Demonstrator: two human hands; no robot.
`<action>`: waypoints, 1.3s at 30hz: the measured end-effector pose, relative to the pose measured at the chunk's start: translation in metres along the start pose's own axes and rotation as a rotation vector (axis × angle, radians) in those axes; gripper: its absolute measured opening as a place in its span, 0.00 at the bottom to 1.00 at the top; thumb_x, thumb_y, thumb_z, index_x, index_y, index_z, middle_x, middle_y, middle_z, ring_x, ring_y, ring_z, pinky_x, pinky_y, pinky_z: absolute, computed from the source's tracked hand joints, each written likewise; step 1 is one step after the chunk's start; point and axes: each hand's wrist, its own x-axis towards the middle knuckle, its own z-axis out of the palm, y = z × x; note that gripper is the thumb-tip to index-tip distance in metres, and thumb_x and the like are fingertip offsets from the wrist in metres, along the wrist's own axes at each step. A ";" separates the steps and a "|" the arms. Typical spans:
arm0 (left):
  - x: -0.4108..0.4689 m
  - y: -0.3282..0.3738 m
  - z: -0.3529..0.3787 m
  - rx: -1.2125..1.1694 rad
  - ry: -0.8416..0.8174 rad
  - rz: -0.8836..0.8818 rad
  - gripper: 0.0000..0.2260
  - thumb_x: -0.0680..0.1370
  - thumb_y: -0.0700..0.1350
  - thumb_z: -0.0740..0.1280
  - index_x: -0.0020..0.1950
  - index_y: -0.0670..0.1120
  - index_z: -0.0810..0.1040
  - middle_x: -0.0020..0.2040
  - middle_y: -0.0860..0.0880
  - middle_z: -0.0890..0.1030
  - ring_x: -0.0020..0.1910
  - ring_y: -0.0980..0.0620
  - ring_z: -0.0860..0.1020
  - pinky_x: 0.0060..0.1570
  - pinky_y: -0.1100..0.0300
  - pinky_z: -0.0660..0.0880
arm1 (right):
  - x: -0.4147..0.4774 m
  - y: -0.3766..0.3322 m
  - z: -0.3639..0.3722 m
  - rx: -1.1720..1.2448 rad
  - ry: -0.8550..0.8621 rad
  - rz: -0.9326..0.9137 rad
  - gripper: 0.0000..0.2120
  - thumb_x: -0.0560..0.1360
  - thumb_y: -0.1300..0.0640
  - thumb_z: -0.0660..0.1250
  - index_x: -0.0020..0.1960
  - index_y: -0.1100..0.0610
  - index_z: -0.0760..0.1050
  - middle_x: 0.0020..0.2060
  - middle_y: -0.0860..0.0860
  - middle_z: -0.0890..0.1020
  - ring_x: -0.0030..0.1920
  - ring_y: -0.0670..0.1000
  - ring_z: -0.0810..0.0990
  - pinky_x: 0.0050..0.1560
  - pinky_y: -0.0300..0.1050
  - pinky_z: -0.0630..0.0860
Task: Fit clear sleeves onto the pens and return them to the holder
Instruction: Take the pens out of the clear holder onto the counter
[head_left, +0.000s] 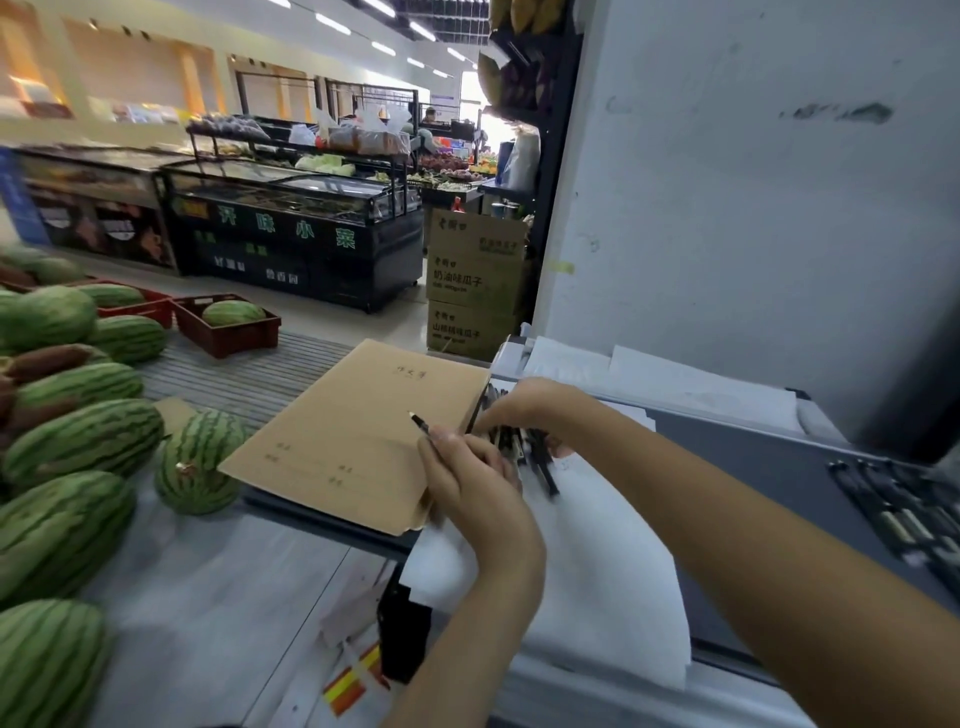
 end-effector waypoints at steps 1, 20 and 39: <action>0.000 0.000 0.001 -0.002 0.002 -0.001 0.16 0.87 0.50 0.55 0.42 0.45 0.62 0.29 0.50 0.64 0.26 0.51 0.60 0.24 0.60 0.59 | -0.004 0.005 -0.001 0.023 -0.014 0.013 0.17 0.80 0.45 0.70 0.60 0.55 0.71 0.49 0.55 0.73 0.57 0.56 0.78 0.59 0.48 0.78; 0.000 0.000 -0.001 0.022 -0.020 0.051 0.17 0.87 0.50 0.55 0.39 0.47 0.64 0.30 0.48 0.64 0.28 0.48 0.62 0.27 0.56 0.62 | 0.000 0.007 0.023 -0.317 0.057 -0.002 0.06 0.78 0.56 0.67 0.45 0.58 0.78 0.44 0.56 0.83 0.44 0.57 0.84 0.56 0.48 0.82; 0.000 -0.012 0.002 0.269 -0.484 -0.010 0.07 0.84 0.52 0.66 0.50 0.50 0.73 0.32 0.57 0.66 0.28 0.57 0.60 0.26 0.67 0.61 | -0.019 0.120 0.029 0.998 0.423 -0.309 0.08 0.86 0.54 0.58 0.49 0.55 0.69 0.33 0.48 0.77 0.33 0.49 0.77 0.40 0.50 0.78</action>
